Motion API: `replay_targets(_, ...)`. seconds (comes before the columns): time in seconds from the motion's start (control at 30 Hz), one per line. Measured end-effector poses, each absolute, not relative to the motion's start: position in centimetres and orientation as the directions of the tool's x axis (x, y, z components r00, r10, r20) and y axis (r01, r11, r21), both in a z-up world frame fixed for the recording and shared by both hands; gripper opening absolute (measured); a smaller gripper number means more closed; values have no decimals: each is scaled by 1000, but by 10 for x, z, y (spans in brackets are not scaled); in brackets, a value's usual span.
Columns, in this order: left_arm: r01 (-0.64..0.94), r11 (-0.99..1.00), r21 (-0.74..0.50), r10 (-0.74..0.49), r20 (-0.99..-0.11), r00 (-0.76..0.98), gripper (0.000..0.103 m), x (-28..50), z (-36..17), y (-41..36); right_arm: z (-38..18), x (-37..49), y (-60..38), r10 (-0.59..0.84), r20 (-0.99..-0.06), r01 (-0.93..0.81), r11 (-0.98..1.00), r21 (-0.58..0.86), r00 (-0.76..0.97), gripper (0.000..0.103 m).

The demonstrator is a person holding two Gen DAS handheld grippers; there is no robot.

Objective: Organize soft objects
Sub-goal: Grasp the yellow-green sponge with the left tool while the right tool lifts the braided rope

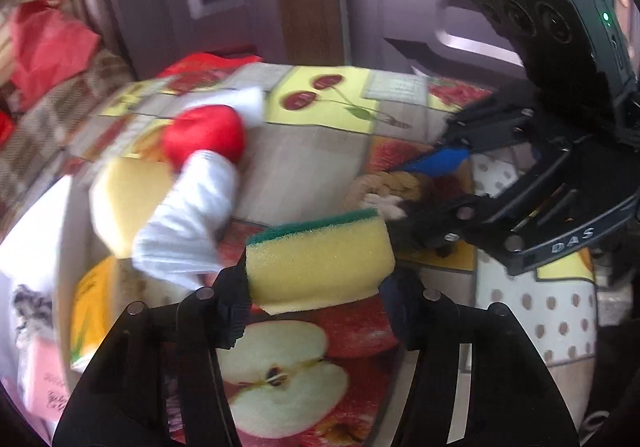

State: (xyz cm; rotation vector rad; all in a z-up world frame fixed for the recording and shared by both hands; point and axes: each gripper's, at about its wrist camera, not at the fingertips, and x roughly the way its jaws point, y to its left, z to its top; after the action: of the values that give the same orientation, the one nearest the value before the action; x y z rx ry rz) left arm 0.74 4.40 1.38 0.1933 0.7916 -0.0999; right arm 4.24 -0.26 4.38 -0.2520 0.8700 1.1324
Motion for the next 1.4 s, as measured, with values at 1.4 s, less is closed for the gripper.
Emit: replay_targets(1.4,-680,733,24,650,-319,690,55,-167,52,248,89,-16,100,807,-473,-893,442,85,354,38)
